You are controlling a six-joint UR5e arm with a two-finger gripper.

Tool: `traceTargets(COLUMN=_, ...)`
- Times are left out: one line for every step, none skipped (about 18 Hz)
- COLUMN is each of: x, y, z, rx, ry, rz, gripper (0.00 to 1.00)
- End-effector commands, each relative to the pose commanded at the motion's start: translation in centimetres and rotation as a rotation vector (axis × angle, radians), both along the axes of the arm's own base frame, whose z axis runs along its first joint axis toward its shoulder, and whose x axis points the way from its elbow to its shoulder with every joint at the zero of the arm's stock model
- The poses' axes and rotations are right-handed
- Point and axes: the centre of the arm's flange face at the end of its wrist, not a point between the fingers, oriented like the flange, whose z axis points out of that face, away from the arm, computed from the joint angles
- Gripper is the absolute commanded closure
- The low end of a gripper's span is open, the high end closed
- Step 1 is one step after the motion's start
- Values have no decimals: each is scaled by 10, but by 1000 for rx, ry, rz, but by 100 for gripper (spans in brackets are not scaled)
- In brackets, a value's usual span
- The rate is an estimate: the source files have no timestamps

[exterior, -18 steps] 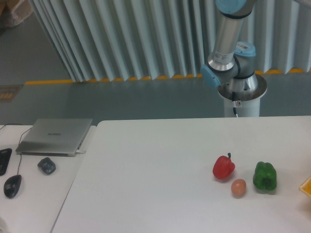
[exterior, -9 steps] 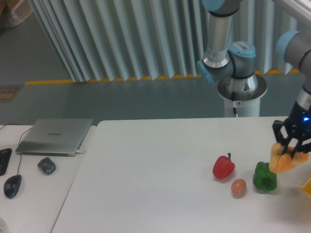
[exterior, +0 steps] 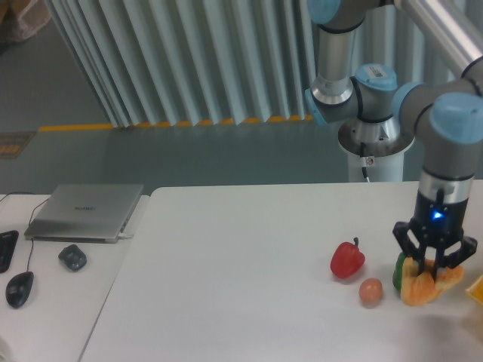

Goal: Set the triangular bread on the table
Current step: 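Carry the held bread slice over the green pepper and lower it, then open the gripper to release the bread slice onto the table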

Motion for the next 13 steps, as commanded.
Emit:
traceTargets(x=3, y=5, z=-8, rx=-7, ry=-3, rz=3, gripper=78)
traceTargets(x=5, y=13, z=-18, rx=-12, ry=-4, rz=14, gripper=78)
traceTargets(x=6, y=17, z=-24, rx=-14, ry=-5, rz=18, gripper=78)
traceTargets(x=11, y=25, z=-36, rx=-21, ry=-9, rz=6, gripper=78)
traceTargets(x=12, y=27, z=-42, rx=-29, ry=-14, rz=3, gripper=78)
traceTargets(x=13, y=27, z=-48, rx=-40, ry=-18, rz=2, gripper=77)
traceTargets(x=21, y=30, z=-57, rx=-55, ry=-27, rz=-9, gripper=77)
traceTargets(x=25, y=29, z=-64, rx=-68, ry=-32, rz=-16, gripper=75)
traceTargets(x=26, y=28, z=-69, rx=-76, ry=-38, rz=-16, gripper=74)
traceTargets(x=27, y=26, z=-72, rx=-84, ry=-41, rz=-14, gripper=73)
traceTargets(x=29, y=25, z=-74, rx=-88, ry=-43, rz=-18, gripper=65)
traceTargets(x=29, y=25, z=-73, rx=-87, ry=-40, rz=-18, gripper=56)
traceTargets(x=29, y=24, z=-72, rx=-86, ry=-40, rz=-20, gripper=50)
